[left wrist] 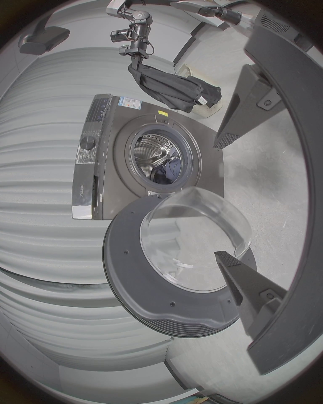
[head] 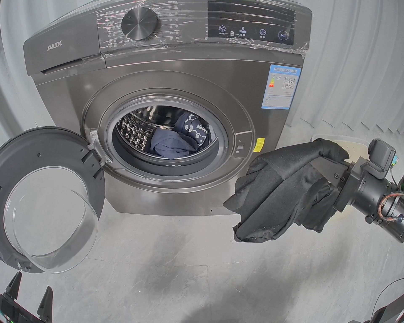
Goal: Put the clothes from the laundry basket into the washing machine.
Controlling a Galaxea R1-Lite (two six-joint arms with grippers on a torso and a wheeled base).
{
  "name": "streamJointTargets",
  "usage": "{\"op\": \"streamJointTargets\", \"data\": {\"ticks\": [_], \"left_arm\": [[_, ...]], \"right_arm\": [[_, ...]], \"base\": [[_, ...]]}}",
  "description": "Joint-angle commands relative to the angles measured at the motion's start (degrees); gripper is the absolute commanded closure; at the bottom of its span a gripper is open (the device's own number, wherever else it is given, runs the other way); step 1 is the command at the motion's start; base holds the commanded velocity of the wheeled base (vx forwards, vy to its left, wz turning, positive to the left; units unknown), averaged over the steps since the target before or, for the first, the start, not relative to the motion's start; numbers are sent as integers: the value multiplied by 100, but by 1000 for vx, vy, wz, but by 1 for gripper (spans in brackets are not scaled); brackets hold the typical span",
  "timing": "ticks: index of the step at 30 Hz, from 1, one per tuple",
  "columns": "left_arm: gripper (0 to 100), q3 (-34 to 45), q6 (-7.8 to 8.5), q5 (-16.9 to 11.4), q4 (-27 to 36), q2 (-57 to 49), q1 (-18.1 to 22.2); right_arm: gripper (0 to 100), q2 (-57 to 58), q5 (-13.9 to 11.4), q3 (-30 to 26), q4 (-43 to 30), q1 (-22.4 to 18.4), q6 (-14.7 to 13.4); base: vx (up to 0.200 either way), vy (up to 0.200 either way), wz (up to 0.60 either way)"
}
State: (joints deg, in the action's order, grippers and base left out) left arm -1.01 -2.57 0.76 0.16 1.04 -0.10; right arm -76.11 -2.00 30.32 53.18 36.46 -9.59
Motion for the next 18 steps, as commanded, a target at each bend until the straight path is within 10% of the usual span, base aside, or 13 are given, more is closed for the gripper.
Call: {"op": "streamJointTargets", "data": {"ticks": [1, 18], "left_arm": [[0, 92, 2, 4, 2, -60, 1], [0, 92, -6, 4, 2, -60, 1]], "right_arm": [[100, -18, -2, 0, 0, 1, 1], [100, -27, -2, -17, 0, -43, -16]], "base": [[0, 0, 0], [0, 141, 0]]}}
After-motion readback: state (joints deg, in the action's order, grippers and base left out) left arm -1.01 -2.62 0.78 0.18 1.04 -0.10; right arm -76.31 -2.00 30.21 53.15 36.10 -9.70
